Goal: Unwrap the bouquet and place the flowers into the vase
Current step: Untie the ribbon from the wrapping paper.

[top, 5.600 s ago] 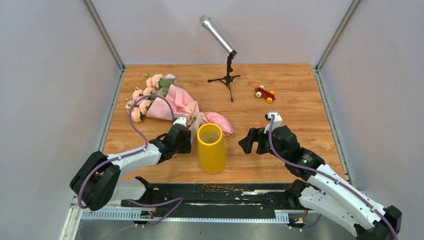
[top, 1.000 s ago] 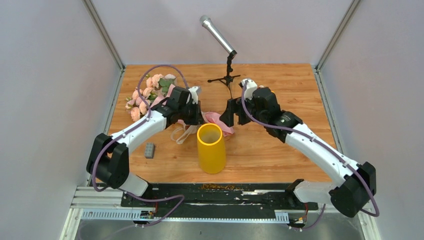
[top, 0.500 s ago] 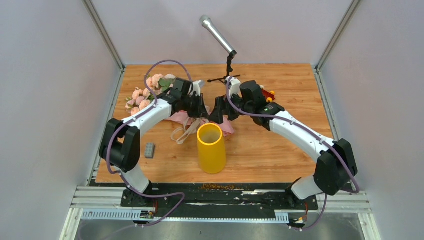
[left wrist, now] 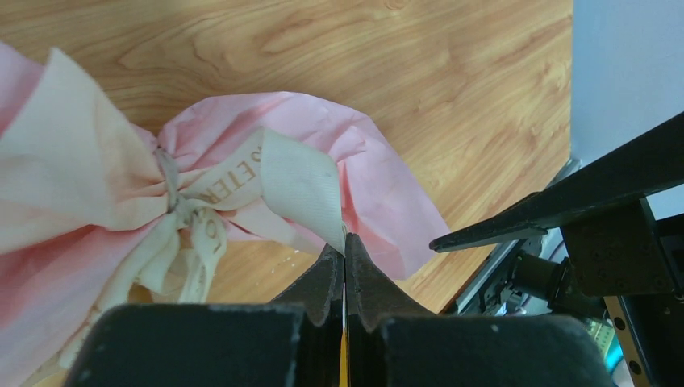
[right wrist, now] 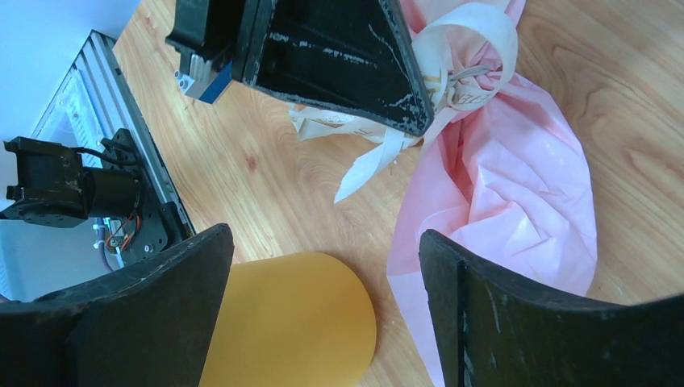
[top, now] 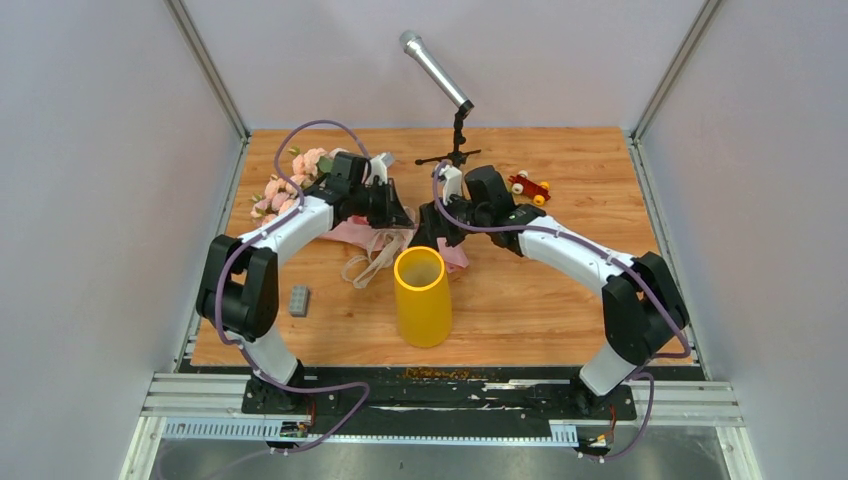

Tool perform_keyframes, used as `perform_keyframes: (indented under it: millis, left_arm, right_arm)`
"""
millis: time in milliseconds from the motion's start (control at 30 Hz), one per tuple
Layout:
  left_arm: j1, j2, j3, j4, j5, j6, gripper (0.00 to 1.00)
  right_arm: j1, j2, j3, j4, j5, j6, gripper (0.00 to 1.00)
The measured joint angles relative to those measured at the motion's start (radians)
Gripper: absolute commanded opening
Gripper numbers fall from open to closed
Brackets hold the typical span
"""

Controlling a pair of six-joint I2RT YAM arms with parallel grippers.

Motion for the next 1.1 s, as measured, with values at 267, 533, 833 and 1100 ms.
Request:
perform_keyframes:
  millis: [267,533,833,1100]
  left_arm:
    - [0.057,0.0,-0.007,0.002,0.017,0.001,0.0]
    - [0.079,-0.004,0.003,-0.017,0.037,0.024,0.0]
    - [0.079,-0.056,-0.014,0.011,0.078,0.013,0.0]
    - [0.079,-0.09,-0.037,0.043,0.1,-0.004,0.0]
  right_arm:
    - [0.005,0.088,0.045,0.031,-0.017,-0.005,0.81]
    - [0.028,0.166,0.132,0.034,0.001,-0.003,0.8]
    - [0.107,0.211,0.133,0.064,0.167,0.013,0.68]
    - [0.145,0.211,0.114,0.173,0.354,0.024,0.39]
